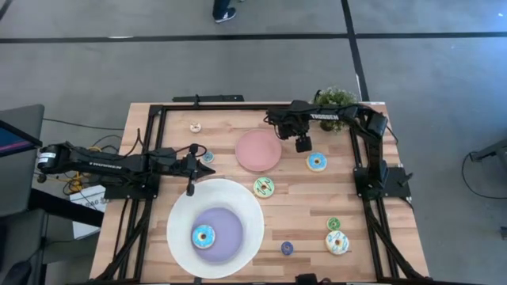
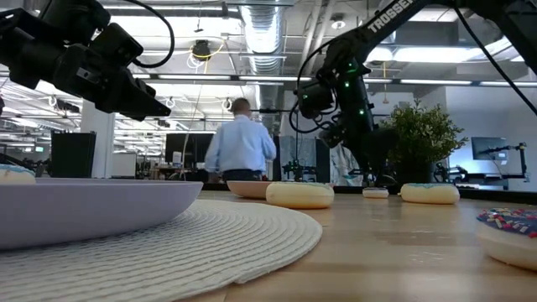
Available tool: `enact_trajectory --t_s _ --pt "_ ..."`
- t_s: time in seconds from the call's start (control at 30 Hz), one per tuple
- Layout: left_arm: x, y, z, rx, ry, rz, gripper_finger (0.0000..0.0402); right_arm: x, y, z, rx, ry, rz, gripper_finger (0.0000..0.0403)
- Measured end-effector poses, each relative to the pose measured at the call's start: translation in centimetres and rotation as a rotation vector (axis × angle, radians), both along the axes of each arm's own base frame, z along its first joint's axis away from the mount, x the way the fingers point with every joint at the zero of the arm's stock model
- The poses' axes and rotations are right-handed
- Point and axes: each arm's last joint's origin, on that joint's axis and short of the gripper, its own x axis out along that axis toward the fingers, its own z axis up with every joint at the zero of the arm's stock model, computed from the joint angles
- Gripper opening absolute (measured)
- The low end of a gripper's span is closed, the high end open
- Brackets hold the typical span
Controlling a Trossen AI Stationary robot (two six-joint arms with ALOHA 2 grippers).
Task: Pick & Place donuts
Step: Put the small top blue donut on the pink plate
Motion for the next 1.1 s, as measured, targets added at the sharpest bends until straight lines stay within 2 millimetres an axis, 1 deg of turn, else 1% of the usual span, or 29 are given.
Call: enact_trajectory --t_s 0.1,0.27,0.57,0.8,0.93,1.1 --pt "0.00 0.00 0.00 0.000 0.000 0.000 0.0000 0.09 0.10 0.00 -0.008 -0.010 -0.021 0.0274" --pt "0.00 0.00 0.00 0.000 0.000 0.000 0.0000 0.32 -0.05 -0.03 -0.047 -0.067 -0.125 0.0274" --pt "0.00 0.00 0.00 0.000 0.000 0.000 0.0000 0.30 0.14 -0.10 0.027 -0.082 -0.124 0.0277" --pt "0.00 0.00 0.00 0.000 0.000 0.000 0.0000 0.26 0.11 -0.10 0.036 -0.084 -0.128 0.0277" --pt "0.00 0.00 0.00 0.000 0.000 0.000 0.0000 0.22 0.29 -0.13 0.091 -0.094 -0.138 0.0277" --pt "0.00 0.00 0.00 0.000 0.000 0.000 0.0000 0.28 0.28 -0.14 0.086 -0.109 -0.169 0.0277"
